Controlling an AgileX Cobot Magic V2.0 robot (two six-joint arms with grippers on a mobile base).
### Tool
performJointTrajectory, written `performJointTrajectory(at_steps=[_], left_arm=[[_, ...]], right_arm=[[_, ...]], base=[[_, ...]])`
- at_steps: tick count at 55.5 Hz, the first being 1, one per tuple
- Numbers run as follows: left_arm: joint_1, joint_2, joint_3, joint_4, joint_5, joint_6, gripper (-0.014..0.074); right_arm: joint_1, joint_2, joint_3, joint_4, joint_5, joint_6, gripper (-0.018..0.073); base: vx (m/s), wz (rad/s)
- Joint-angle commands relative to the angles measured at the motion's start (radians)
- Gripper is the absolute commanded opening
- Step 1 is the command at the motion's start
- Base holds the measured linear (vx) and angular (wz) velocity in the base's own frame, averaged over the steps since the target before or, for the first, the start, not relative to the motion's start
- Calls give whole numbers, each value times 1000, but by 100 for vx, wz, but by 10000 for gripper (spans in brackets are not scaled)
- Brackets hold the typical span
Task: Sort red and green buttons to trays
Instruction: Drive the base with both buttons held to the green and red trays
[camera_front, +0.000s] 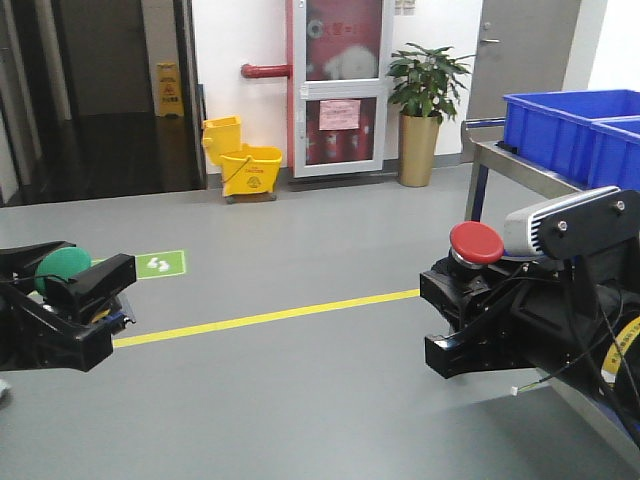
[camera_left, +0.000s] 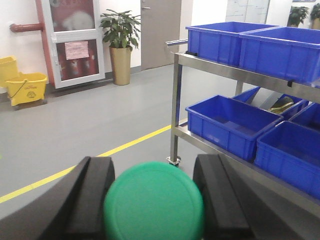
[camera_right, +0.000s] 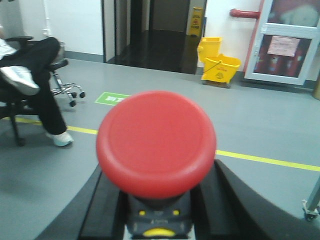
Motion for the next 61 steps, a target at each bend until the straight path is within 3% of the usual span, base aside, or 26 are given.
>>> performJointTrajectory(at_steps=[1,28,61], left_arm=[[-3,-17,-37,-6,-92,-1,-3],[-3,-17,-37,-6,-92,-1,-3],[-3,-17,-37,-6,-93,-1,-3]], right_arm=[[-4,-26,-39,-5,-69,2,-10],[-4,-26,-39,-5,-68,2,-10],[-4,-26,-39,-5,-68,2,-10]], base=[[47,-19],[43,-33],[31,-62]])
